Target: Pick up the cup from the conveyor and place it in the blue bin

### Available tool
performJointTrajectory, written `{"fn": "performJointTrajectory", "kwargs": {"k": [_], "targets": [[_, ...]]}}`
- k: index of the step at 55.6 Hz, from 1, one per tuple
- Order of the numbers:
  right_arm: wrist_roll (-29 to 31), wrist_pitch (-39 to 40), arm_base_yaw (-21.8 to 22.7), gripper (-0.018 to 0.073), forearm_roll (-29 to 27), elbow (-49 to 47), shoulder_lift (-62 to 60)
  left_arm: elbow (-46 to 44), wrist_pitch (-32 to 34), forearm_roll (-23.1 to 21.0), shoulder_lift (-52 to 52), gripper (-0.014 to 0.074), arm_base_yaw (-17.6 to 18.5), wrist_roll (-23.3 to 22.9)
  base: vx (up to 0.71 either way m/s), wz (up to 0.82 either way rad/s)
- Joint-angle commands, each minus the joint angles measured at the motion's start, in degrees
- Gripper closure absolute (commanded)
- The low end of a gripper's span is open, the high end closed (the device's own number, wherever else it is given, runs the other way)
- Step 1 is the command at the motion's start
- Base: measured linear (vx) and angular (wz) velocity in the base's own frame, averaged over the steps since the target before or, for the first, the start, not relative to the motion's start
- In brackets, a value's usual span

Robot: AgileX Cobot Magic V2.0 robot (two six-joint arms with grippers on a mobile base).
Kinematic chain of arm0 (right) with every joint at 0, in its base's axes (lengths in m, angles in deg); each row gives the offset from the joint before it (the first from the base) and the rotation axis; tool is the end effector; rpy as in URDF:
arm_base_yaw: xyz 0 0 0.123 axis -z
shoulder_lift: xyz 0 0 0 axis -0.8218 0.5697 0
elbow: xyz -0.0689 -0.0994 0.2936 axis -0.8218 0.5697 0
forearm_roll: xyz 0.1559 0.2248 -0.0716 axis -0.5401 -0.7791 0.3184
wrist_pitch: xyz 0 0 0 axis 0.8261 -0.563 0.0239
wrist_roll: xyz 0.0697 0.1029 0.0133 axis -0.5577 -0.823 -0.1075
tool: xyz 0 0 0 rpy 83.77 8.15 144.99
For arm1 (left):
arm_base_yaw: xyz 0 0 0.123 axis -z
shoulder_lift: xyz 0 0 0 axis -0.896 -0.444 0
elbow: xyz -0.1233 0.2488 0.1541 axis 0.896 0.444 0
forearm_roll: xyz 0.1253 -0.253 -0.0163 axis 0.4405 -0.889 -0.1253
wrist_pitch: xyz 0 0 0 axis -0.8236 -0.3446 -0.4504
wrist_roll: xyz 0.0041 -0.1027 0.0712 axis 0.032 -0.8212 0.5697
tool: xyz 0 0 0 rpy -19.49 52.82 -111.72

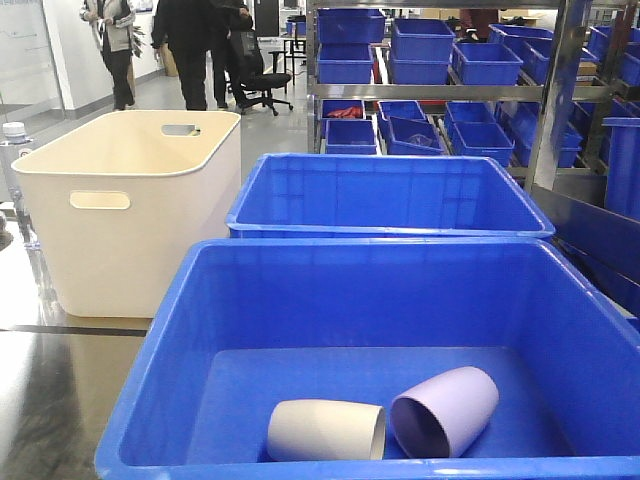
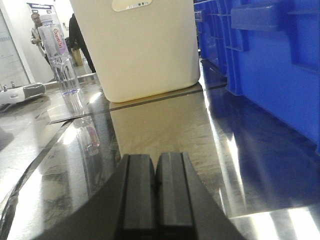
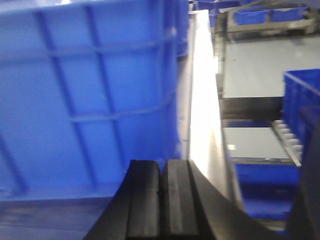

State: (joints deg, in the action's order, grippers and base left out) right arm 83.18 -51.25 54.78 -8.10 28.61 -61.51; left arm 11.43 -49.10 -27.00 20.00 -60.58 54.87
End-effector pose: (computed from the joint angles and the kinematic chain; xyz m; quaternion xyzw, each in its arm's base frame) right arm 0.0749 0.0071 0.2191 0.0209 0.7769 0.0555 0.6269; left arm 0.0929 -0.0050 0.1987 0.0647 0.7042 0.0270 0.7065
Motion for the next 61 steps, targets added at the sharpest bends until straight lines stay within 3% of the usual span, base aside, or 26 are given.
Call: {"fn": "performJointTrajectory", "kwargs": {"k": [1,15,23,61], "targets": [[-0.4,9.1,0.3,0.0571,2.6,1.0,-0.4,0.7,4.6,-0.6,-0.5,0.0604,0.0,-0.5,0.00,0.00],[-7.6,23.4,0.3,0.0571,7.5,11.6,-0.4,0.7,4.6,-0.6,-0.5,0.0604,0.0,-0.5,0.00,0.00],[-9.6,23.1,0.3,0.0571,12.2,11.2,-0.4,0.7,4.6,-0.6,-0.5,0.0604,0.0,-0.5,0.00,0.00],[-9.6,23.3,0.3,0.0568,12.2,11.2,-0.4,0.7,4.6,-0.6,-0.5,0.0604,0.0,-0.5,0.00,0.00]]}}
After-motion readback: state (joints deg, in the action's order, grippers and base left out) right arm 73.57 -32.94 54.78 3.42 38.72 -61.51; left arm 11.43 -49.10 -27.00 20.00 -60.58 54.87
